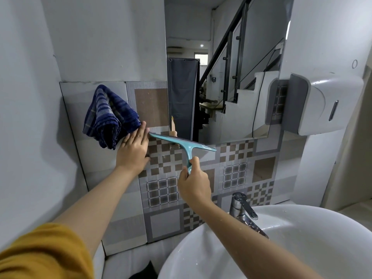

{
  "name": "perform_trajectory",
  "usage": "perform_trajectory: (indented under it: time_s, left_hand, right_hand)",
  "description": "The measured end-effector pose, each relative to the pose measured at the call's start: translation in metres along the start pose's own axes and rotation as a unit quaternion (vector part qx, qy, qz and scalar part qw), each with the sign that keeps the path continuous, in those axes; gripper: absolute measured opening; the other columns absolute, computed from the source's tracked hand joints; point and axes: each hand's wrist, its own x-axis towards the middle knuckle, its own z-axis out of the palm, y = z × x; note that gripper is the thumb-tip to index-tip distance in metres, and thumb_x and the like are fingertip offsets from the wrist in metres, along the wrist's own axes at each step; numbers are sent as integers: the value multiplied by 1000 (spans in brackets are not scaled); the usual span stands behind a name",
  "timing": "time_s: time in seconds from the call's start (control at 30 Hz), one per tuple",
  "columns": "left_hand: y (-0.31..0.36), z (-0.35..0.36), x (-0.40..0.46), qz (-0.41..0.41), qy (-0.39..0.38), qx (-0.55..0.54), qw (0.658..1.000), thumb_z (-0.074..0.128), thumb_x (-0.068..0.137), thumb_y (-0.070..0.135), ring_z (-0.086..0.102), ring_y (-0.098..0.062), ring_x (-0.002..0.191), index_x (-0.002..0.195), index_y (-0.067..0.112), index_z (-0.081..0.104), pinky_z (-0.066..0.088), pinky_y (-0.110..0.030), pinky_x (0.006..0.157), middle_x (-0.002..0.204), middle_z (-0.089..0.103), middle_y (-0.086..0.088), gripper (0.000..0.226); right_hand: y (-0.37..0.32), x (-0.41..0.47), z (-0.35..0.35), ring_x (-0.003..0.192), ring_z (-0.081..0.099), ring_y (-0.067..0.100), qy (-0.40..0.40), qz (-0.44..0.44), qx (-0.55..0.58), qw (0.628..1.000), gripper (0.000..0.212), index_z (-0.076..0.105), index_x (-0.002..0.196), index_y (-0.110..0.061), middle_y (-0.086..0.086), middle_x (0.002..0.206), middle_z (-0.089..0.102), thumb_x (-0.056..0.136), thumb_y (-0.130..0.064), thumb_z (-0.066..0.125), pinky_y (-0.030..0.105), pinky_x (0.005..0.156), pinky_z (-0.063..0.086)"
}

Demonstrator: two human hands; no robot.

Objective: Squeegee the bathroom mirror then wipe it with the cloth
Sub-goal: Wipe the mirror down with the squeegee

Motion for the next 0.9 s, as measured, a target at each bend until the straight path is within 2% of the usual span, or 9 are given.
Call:
perform_trajectory:
  time_s: [0.3,0.47,0.6,0.77,0.9]
  left_hand:
    - [-5,4,-6,-9,20,-37,999,78,68,25,23,-28,138,143,5,22,18,-40,110,153,17,-10,96]
    - [-6,5,-7,-6,27,-50,998,79,67,23,25,-30,137,142,4,24,19,-42,109,152,20,-11,94]
    - [-6,6,-6,-10,25,-48,998,77,69,25,25,-29,137,142,4,23,19,-41,109,152,20,-11,94]
    - [-6,7,-6,-15,20,-43,999,78,69,25,24,-29,138,142,4,24,21,-43,110,152,19,-11,94]
    - [-2,4,-6,-24,13,-48,998,74,72,27,18,-29,139,143,4,21,18,-44,111,154,14,-11,91]
  right_hand:
    - [18,3,4,64,62,13,4,-23,-6,1000,39,36,134,-19,-4,84,60,97,-26,48,31,58,59]
    - [30,2,-2,54,51,6,-3,-39,-23,999,38,39,133,-17,-5,80,58,97,-24,49,16,46,40]
    - [36,4,-4,57,56,9,-7,-37,-38,999,40,37,135,-18,-5,81,58,98,-28,47,19,47,46]
    - [42,4,-12,48,49,10,-18,-41,-73,996,34,38,130,-19,-3,67,56,98,-28,44,21,39,34]
    - [44,4,-28,51,50,8,-57,-58,-102,991,32,41,128,-17,-3,76,58,98,-26,46,21,41,38]
